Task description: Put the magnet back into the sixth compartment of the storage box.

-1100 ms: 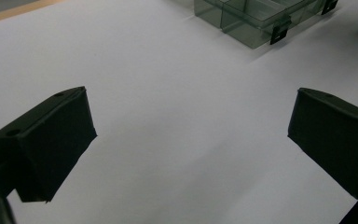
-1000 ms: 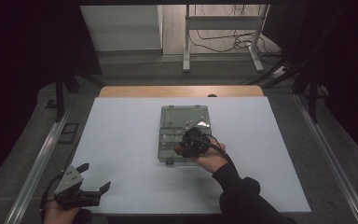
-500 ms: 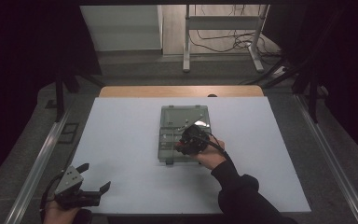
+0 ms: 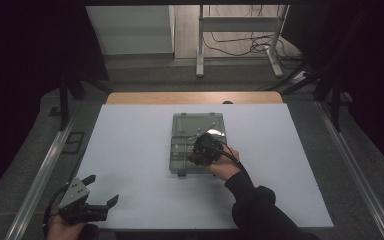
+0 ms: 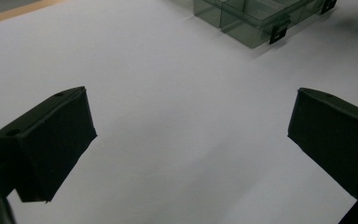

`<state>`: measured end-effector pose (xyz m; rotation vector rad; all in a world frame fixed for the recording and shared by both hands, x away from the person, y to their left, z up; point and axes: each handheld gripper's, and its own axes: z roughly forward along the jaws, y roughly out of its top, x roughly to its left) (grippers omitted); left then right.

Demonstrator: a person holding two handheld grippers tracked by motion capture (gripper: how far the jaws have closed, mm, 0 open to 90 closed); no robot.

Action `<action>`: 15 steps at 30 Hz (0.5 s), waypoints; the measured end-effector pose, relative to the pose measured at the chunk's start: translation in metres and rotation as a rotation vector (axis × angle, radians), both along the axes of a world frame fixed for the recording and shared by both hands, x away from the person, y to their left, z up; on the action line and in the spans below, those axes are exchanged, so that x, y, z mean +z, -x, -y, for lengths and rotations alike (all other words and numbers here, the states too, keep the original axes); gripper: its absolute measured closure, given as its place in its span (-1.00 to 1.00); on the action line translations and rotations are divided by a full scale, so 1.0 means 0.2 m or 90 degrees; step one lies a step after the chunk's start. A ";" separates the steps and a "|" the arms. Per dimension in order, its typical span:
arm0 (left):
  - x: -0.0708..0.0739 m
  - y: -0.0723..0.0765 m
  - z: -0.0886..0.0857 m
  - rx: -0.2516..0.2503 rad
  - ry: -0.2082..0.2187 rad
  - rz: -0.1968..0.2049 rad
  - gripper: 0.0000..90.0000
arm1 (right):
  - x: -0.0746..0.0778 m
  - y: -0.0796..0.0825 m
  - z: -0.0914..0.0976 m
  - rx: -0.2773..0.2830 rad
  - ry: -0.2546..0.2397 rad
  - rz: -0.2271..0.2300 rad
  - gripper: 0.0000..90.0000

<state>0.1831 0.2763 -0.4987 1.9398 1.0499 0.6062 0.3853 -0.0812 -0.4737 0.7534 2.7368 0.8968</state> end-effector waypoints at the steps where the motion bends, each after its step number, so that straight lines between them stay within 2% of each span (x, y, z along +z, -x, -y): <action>1: 0.00 0.00 0.00 0.000 0.000 0.000 -0.98 | 0.00 0.00 0.00 0.001 0.002 0.000 0.37; 15: 0.00 0.00 0.00 -0.002 0.002 0.003 -0.98 | -0.05 0.00 -0.03 0.006 0.023 -0.009 0.36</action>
